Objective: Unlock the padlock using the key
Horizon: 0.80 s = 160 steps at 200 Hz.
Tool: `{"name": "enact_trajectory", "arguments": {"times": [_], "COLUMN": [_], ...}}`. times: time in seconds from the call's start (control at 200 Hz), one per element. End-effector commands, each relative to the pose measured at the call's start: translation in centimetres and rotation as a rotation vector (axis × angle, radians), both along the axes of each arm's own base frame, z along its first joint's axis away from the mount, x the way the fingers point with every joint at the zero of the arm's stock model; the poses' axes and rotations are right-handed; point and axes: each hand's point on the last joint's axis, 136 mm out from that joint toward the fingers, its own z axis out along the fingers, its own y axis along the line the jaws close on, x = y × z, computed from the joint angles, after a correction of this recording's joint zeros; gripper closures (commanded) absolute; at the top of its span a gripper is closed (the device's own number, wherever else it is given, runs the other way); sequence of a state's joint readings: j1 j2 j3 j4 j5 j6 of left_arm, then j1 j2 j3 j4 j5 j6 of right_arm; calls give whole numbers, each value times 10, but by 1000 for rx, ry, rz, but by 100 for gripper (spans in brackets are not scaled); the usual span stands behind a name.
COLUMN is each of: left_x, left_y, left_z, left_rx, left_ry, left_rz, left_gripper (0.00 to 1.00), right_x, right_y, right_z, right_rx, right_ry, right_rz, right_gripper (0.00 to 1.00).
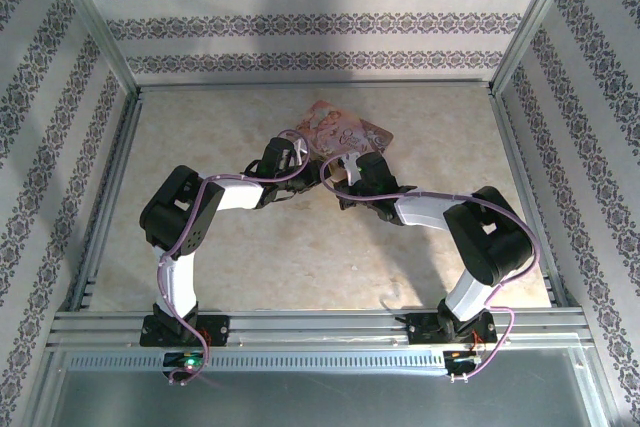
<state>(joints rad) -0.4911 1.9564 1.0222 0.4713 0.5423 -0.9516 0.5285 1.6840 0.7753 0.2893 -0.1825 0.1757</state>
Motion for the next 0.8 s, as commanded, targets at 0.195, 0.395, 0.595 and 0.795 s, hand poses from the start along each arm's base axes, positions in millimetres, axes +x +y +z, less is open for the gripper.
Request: {"name": "enact_trajectory", "arguments": {"times": [0.195, 0.395, 0.595, 0.795], "left_x": [-6, -6, -7, -9], "left_y": [-14, -15, -17, -19], "left_z": [33, 33, 35, 36], "left_rx": [-61, -67, -79, -107], "left_ry": [-56, -50, -38, 6], "left_rz": [-46, -49, -50, -49], "left_gripper": [72, 72, 73, 73], "right_x": [11, 12, 18, 20], "right_y": [12, 10, 13, 17], "right_z": [18, 17, 29, 44], "right_rx": [50, 52, 103, 178], "right_ry": [-65, -71, -122, -194], "right_rz": [21, 9, -2, -2], "right_gripper": [100, 100, 100, 100]}}
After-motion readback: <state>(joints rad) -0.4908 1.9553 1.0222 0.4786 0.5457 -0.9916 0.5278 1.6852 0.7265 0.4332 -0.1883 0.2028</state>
